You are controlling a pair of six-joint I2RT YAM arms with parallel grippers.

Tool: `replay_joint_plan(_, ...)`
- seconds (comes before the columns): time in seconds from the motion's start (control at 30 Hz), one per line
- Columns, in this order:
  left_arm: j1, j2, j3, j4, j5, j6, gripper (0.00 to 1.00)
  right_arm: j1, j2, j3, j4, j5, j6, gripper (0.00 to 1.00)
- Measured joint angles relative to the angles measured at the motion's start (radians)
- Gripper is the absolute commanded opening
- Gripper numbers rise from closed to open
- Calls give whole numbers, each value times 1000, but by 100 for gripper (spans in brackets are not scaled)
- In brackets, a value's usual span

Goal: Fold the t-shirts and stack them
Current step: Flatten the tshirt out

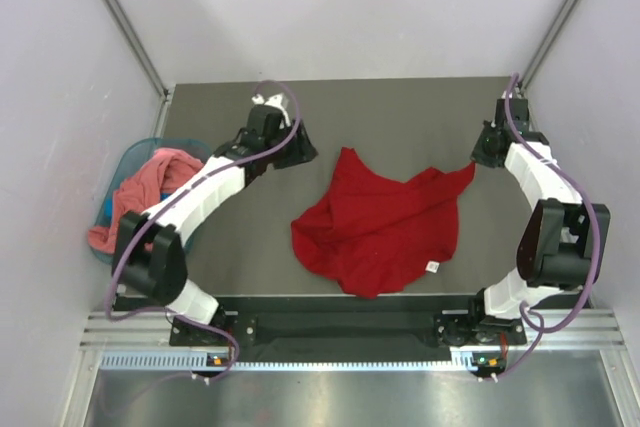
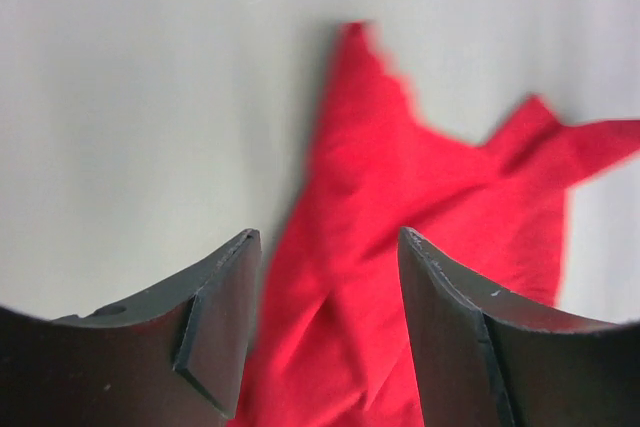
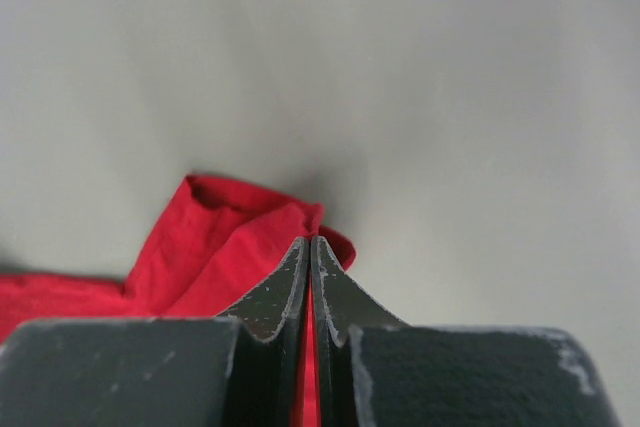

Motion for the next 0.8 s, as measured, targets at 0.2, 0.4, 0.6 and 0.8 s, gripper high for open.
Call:
replay_joint_plan(0.2, -11, 276, 125, 181, 187, 36, 63, 5, -31, -8, 3, -37, 3, 0)
replay_joint_plan(0.4, -20, 456, 163, 229, 293, 31, 63, 5, -43, -8, 4, -65, 6, 0)
replay_joint_plan(0.6, -37, 550, 213, 264, 314, 4, 12, 11, -49, -10, 20, -88, 15, 0)
replay_joint_plan(0.8, -37, 517, 260, 147, 177, -13, 0, 13, -55, 23, 15, -96, 22, 0)
